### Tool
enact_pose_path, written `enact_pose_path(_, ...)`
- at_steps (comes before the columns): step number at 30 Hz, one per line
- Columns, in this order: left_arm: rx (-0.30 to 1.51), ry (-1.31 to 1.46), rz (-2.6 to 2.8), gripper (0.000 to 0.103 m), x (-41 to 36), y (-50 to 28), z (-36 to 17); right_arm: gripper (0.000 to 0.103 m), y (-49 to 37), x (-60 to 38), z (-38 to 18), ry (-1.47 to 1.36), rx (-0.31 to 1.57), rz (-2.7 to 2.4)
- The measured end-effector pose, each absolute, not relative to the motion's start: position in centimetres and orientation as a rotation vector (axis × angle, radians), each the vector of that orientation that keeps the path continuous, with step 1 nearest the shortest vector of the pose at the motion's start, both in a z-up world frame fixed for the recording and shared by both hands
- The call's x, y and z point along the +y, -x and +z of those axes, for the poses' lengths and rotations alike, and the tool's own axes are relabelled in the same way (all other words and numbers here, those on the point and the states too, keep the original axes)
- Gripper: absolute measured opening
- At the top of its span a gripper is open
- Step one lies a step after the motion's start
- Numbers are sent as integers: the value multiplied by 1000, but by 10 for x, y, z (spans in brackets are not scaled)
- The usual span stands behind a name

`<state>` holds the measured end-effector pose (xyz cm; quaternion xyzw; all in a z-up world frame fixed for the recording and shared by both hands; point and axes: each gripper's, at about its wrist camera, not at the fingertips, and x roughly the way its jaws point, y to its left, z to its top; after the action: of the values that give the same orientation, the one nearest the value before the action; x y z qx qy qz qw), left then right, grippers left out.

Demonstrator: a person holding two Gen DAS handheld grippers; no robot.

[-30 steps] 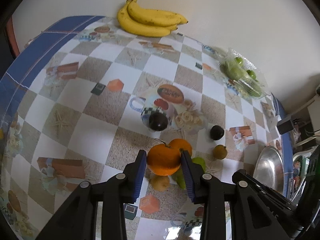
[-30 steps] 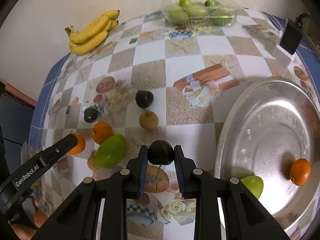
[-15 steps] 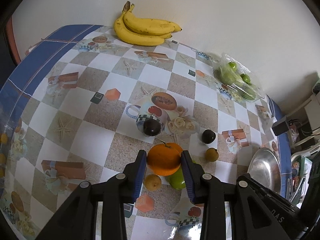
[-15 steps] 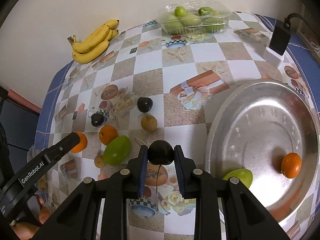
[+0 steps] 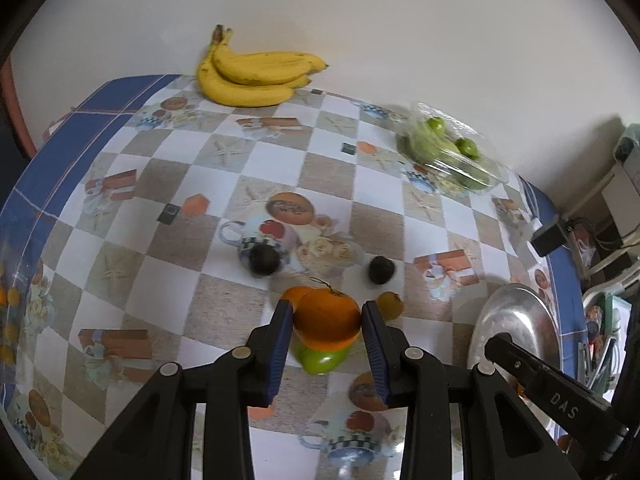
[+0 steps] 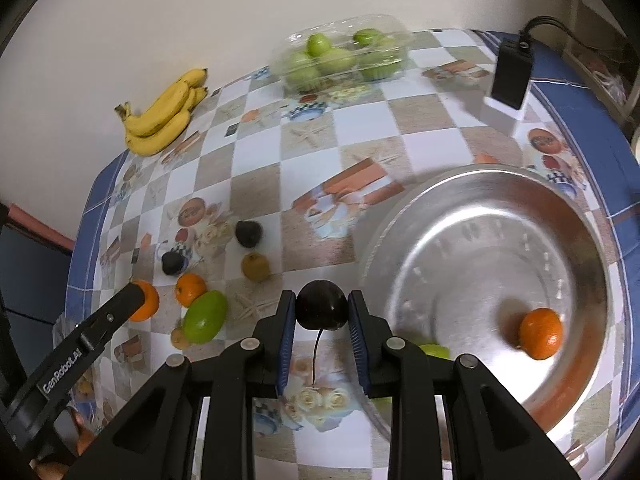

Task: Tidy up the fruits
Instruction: 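Carry the plum with the right tool while the left tool carries the tangerine over the basin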

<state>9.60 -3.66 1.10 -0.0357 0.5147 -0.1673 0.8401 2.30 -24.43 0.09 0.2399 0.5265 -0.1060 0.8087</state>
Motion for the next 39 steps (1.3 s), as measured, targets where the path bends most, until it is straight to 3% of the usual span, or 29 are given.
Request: enact_pose_path(39, 1085, -232, -674, 38, -221, -35, -8, 28, 40, -371, -10, -668, 1072, -529)
